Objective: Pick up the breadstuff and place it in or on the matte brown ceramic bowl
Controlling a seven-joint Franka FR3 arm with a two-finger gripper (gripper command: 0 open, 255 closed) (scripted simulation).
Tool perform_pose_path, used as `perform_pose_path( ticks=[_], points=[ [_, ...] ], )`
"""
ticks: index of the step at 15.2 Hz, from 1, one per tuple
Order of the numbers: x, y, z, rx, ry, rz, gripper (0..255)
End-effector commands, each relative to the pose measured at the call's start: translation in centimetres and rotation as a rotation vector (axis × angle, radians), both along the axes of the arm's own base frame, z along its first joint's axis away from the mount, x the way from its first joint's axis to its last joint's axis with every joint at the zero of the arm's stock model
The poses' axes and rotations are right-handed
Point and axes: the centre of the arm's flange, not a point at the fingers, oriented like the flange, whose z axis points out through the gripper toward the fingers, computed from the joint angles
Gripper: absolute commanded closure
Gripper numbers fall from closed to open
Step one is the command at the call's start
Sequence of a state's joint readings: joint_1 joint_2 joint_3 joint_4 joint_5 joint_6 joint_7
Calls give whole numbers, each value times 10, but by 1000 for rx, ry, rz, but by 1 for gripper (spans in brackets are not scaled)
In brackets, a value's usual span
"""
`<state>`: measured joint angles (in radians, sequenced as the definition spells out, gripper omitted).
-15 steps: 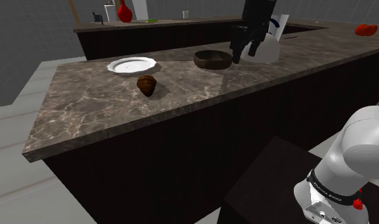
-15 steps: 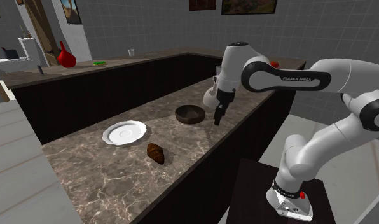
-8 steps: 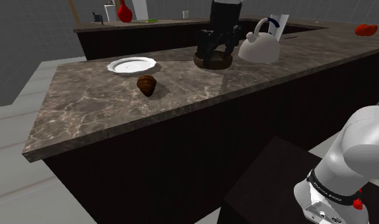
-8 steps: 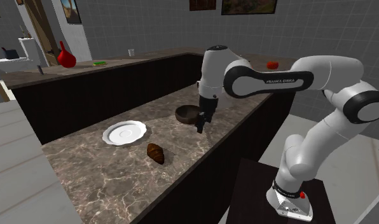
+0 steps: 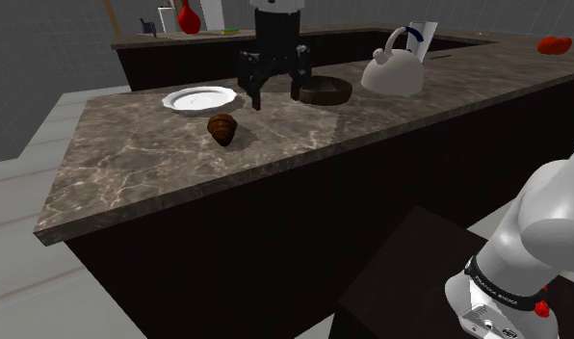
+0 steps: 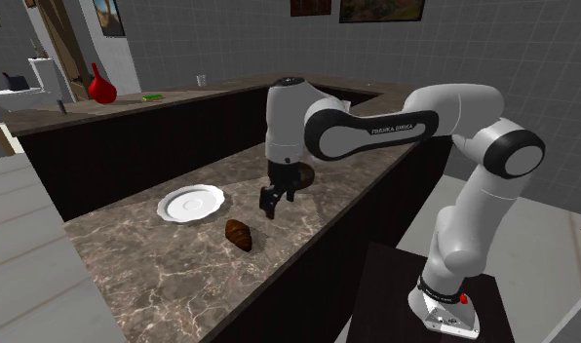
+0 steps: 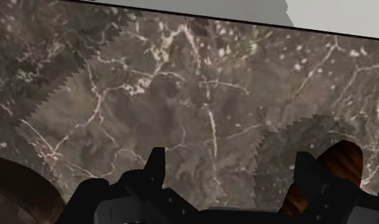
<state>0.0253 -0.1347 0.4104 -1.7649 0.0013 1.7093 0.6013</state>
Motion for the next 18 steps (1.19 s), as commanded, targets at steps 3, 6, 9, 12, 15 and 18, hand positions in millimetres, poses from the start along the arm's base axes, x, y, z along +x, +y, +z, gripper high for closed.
perform_pose_path(
  ticks=[3, 6, 9, 12, 15, 18],
  points=[
    [35, 36, -5, 11, 11, -37, 0],
    [62, 65, -9, 18, 19, -63, 0],
    [78, 81, -16, 23, 23, -77, 0],
    [79, 81, -32, 23, 23, -77, 0],
    [80, 81, -48, 23, 23, -77, 0],
    [80, 81, -51, 23, 23, -77, 0]
  ],
)
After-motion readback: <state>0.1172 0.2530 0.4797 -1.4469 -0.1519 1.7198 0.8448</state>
